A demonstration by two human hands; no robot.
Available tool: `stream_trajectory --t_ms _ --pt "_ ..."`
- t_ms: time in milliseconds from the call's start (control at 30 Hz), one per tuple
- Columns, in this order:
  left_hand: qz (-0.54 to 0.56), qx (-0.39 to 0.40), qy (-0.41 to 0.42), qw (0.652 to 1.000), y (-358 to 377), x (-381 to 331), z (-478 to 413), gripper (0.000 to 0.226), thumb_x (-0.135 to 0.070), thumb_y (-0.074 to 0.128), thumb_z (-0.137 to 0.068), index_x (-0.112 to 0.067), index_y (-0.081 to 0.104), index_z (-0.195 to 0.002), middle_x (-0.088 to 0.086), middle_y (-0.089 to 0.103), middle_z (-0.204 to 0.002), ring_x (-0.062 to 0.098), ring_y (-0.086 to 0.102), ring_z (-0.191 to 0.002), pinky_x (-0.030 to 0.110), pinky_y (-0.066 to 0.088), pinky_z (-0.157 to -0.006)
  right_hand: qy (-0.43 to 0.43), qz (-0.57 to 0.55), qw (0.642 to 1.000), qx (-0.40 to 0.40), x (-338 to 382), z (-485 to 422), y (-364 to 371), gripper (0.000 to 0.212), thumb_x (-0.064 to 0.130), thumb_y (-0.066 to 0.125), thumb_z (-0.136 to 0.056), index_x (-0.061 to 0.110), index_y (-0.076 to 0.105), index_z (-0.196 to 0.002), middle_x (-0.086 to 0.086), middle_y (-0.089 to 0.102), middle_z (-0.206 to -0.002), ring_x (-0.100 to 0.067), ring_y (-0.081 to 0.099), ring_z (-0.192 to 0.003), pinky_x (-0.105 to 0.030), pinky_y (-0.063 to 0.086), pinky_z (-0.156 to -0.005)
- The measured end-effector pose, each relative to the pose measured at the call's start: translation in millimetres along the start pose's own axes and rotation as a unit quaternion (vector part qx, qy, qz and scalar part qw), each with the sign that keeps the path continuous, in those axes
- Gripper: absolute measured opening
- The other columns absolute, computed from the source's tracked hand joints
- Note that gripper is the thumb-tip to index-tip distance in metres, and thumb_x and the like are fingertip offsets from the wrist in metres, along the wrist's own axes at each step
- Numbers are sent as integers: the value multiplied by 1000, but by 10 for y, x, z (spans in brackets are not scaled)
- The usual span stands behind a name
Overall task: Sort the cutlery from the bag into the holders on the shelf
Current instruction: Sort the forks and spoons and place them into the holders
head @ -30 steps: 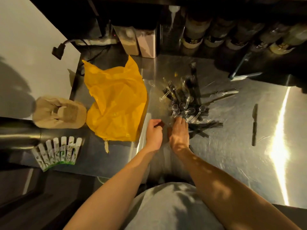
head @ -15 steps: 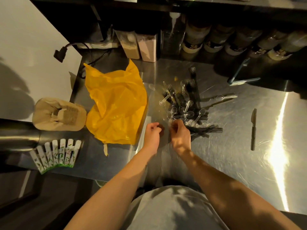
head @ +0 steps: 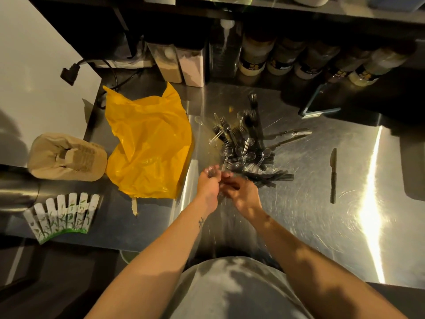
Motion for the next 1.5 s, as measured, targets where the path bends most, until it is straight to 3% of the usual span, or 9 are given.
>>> stream_trajectory --t_ms 100,200,333,467,700,867,1167,1333,1500 --pt "15 -17 19 1000 -102 13 -65 12 -10 47 -106 -17 54 -113 7 66 -83 22 71 -78 40 54 -78 0 88 994 -67 -155 89 -101 17 25 71 -95 19 73 -111 9 75 -95 -6 70 -86 -30 59 -85" --pt "-11 -19 17 1000 -199 22 -61 20 -6 46 -106 -19 53 -119 7 63 -85 15 59 -65 33 56 -68 14 141 983 -118 -356 179 -232 14 23 70 -94 20 71 -108 10 71 -92 -4 67 -83 -31 59 -82" --pt "-34 -23 11 999 -238 70 2 40 1 44 -103 -29 53 -129 8 64 -90 13 51 -66 28 49 -61 26 230 966 -116 -527 232 -344 24 30 75 -87 26 67 -109 4 66 -107 -13 64 -92 -37 59 -80" --pt "-32 -26 -3 999 -299 171 131 28 -2 52 -101 -20 59 -122 8 63 -86 14 55 -65 28 51 -59 38 290 951 -103 -614 262 -335 29 33 75 -88 22 65 -113 1 61 -114 -19 59 -105 -41 56 -87" --pt "-13 -11 -39 999 -434 356 253 5 -16 60 -100 -18 60 -105 4 61 -77 12 54 -58 29 49 -57 25 265 957 -120 -649 310 -345 23 29 74 -90 24 66 -110 3 62 -112 -19 60 -103 -41 56 -86" --pt "44 -12 -79 996 -272 318 307 24 -34 54 -101 -13 62 -108 6 63 -82 17 58 -66 32 51 -65 -4 231 961 -153 -519 233 -427 19 32 71 -91 28 66 -109 5 64 -109 -17 63 -99 -40 59 -80" --pt "45 69 -33 996 127 80 291 30 -34 42 -102 -11 60 -110 12 65 -90 24 62 -81 37 49 -76 -31 177 968 -175 -177 -99 -643 17 25 70 -93 21 68 -109 2 67 -105 -16 65 -98 -38 58 -85" --pt "39 53 -43 997 145 -91 180 32 -34 44 -103 -9 60 -117 11 65 -94 23 62 -81 35 53 -72 -55 221 963 -144 14 -317 -716 31 22 67 -94 24 63 -125 -2 59 -124 -22 56 -115 -41 56 -95" --pt "0 36 -48 998 179 -197 70 29 -33 45 -103 -12 61 -115 9 65 -96 20 62 -78 33 51 -66 -118 391 908 -92 184 -538 -772 58 17 66 -94 27 48 -148 -2 39 -151 -27 35 -134 -46 40 -114"
Point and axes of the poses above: each hand's wrist, its own z-axis away from the middle knuckle, its own y-axis out of the palm, x = y × z, the point moved 1 cm from there along -z, towards the middle knuckle
